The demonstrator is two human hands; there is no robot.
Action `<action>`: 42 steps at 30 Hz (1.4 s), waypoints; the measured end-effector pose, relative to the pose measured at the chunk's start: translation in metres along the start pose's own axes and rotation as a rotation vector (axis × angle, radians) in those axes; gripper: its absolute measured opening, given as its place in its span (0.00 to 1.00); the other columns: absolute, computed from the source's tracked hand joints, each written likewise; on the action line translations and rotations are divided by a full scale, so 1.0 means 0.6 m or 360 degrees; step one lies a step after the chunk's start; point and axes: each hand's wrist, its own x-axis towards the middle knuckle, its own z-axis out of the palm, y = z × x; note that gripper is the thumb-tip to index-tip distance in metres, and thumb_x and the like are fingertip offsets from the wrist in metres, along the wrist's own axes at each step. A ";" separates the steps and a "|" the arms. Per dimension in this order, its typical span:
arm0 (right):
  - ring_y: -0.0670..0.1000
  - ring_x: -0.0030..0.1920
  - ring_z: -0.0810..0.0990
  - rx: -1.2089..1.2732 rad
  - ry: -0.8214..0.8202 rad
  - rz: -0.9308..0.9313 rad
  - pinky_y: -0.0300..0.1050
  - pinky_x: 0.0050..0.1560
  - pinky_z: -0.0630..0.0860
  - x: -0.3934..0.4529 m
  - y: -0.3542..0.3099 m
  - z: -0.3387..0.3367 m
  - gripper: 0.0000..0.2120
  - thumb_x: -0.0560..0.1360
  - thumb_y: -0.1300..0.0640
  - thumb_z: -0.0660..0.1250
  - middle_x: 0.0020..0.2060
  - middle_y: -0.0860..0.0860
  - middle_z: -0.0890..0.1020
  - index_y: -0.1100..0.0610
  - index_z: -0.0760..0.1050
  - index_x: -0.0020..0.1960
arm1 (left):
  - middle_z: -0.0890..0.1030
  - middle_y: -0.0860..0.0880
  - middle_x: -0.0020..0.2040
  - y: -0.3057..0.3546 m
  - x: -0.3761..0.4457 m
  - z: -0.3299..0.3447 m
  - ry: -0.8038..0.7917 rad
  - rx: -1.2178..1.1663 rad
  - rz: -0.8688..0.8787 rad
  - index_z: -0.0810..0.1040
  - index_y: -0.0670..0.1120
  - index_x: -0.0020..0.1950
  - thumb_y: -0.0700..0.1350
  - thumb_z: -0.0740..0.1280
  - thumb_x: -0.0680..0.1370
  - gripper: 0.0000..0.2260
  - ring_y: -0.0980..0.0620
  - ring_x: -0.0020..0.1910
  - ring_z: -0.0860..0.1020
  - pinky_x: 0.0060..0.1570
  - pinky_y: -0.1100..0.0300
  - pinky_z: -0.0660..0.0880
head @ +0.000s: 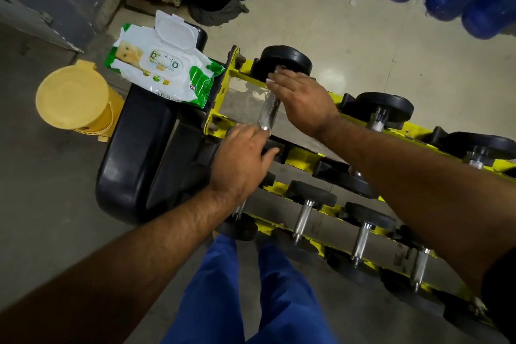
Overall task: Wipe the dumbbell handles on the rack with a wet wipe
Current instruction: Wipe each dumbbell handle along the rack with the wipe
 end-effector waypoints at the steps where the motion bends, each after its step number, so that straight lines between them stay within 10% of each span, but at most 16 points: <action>1: 0.59 0.71 0.72 0.0002 -0.0031 -0.0035 0.58 0.71 0.67 0.001 -0.007 0.004 0.21 0.77 0.67 0.59 0.67 0.59 0.77 0.61 0.75 0.68 | 0.81 0.46 0.54 0.000 -0.001 0.001 -0.0005 -0.0034 -0.0080 0.81 0.43 0.58 0.51 0.69 0.77 0.15 0.47 0.57 0.77 0.59 0.50 0.75; 22: 0.59 0.72 0.71 0.0073 -0.0190 -0.0564 0.57 0.74 0.63 -0.018 0.003 0.009 0.22 0.78 0.66 0.62 0.69 0.59 0.75 0.61 0.71 0.72 | 0.82 0.51 0.50 -0.012 0.011 -0.030 -0.0095 -0.0350 -0.0224 0.83 0.46 0.54 0.46 0.71 0.76 0.09 0.51 0.50 0.78 0.49 0.56 0.77; 34: 0.57 0.73 0.70 0.0032 -0.0225 -0.0217 0.58 0.74 0.64 -0.002 0.007 -0.009 0.22 0.79 0.65 0.54 0.68 0.58 0.76 0.61 0.72 0.71 | 0.83 0.48 0.54 0.000 0.010 -0.022 -0.0125 -0.0294 -0.0142 0.83 0.44 0.57 0.44 0.71 0.76 0.11 0.50 0.57 0.79 0.56 0.58 0.74; 38: 0.58 0.70 0.73 0.0148 -0.0337 -0.0618 0.58 0.73 0.66 -0.021 -0.011 -0.001 0.20 0.77 0.65 0.60 0.66 0.57 0.78 0.61 0.75 0.68 | 0.81 0.49 0.58 -0.021 0.008 -0.027 -0.0159 -0.0422 -0.0146 0.81 0.44 0.61 0.40 0.67 0.78 0.12 0.50 0.60 0.76 0.60 0.58 0.72; 42: 0.59 0.70 0.73 0.0046 -0.0175 -0.0217 0.58 0.72 0.68 -0.003 0.013 -0.017 0.22 0.77 0.68 0.57 0.66 0.58 0.78 0.61 0.74 0.69 | 0.79 0.51 0.60 -0.022 0.007 -0.038 -0.0199 -0.0513 -0.0213 0.79 0.46 0.64 0.43 0.69 0.78 0.14 0.54 0.58 0.75 0.56 0.62 0.73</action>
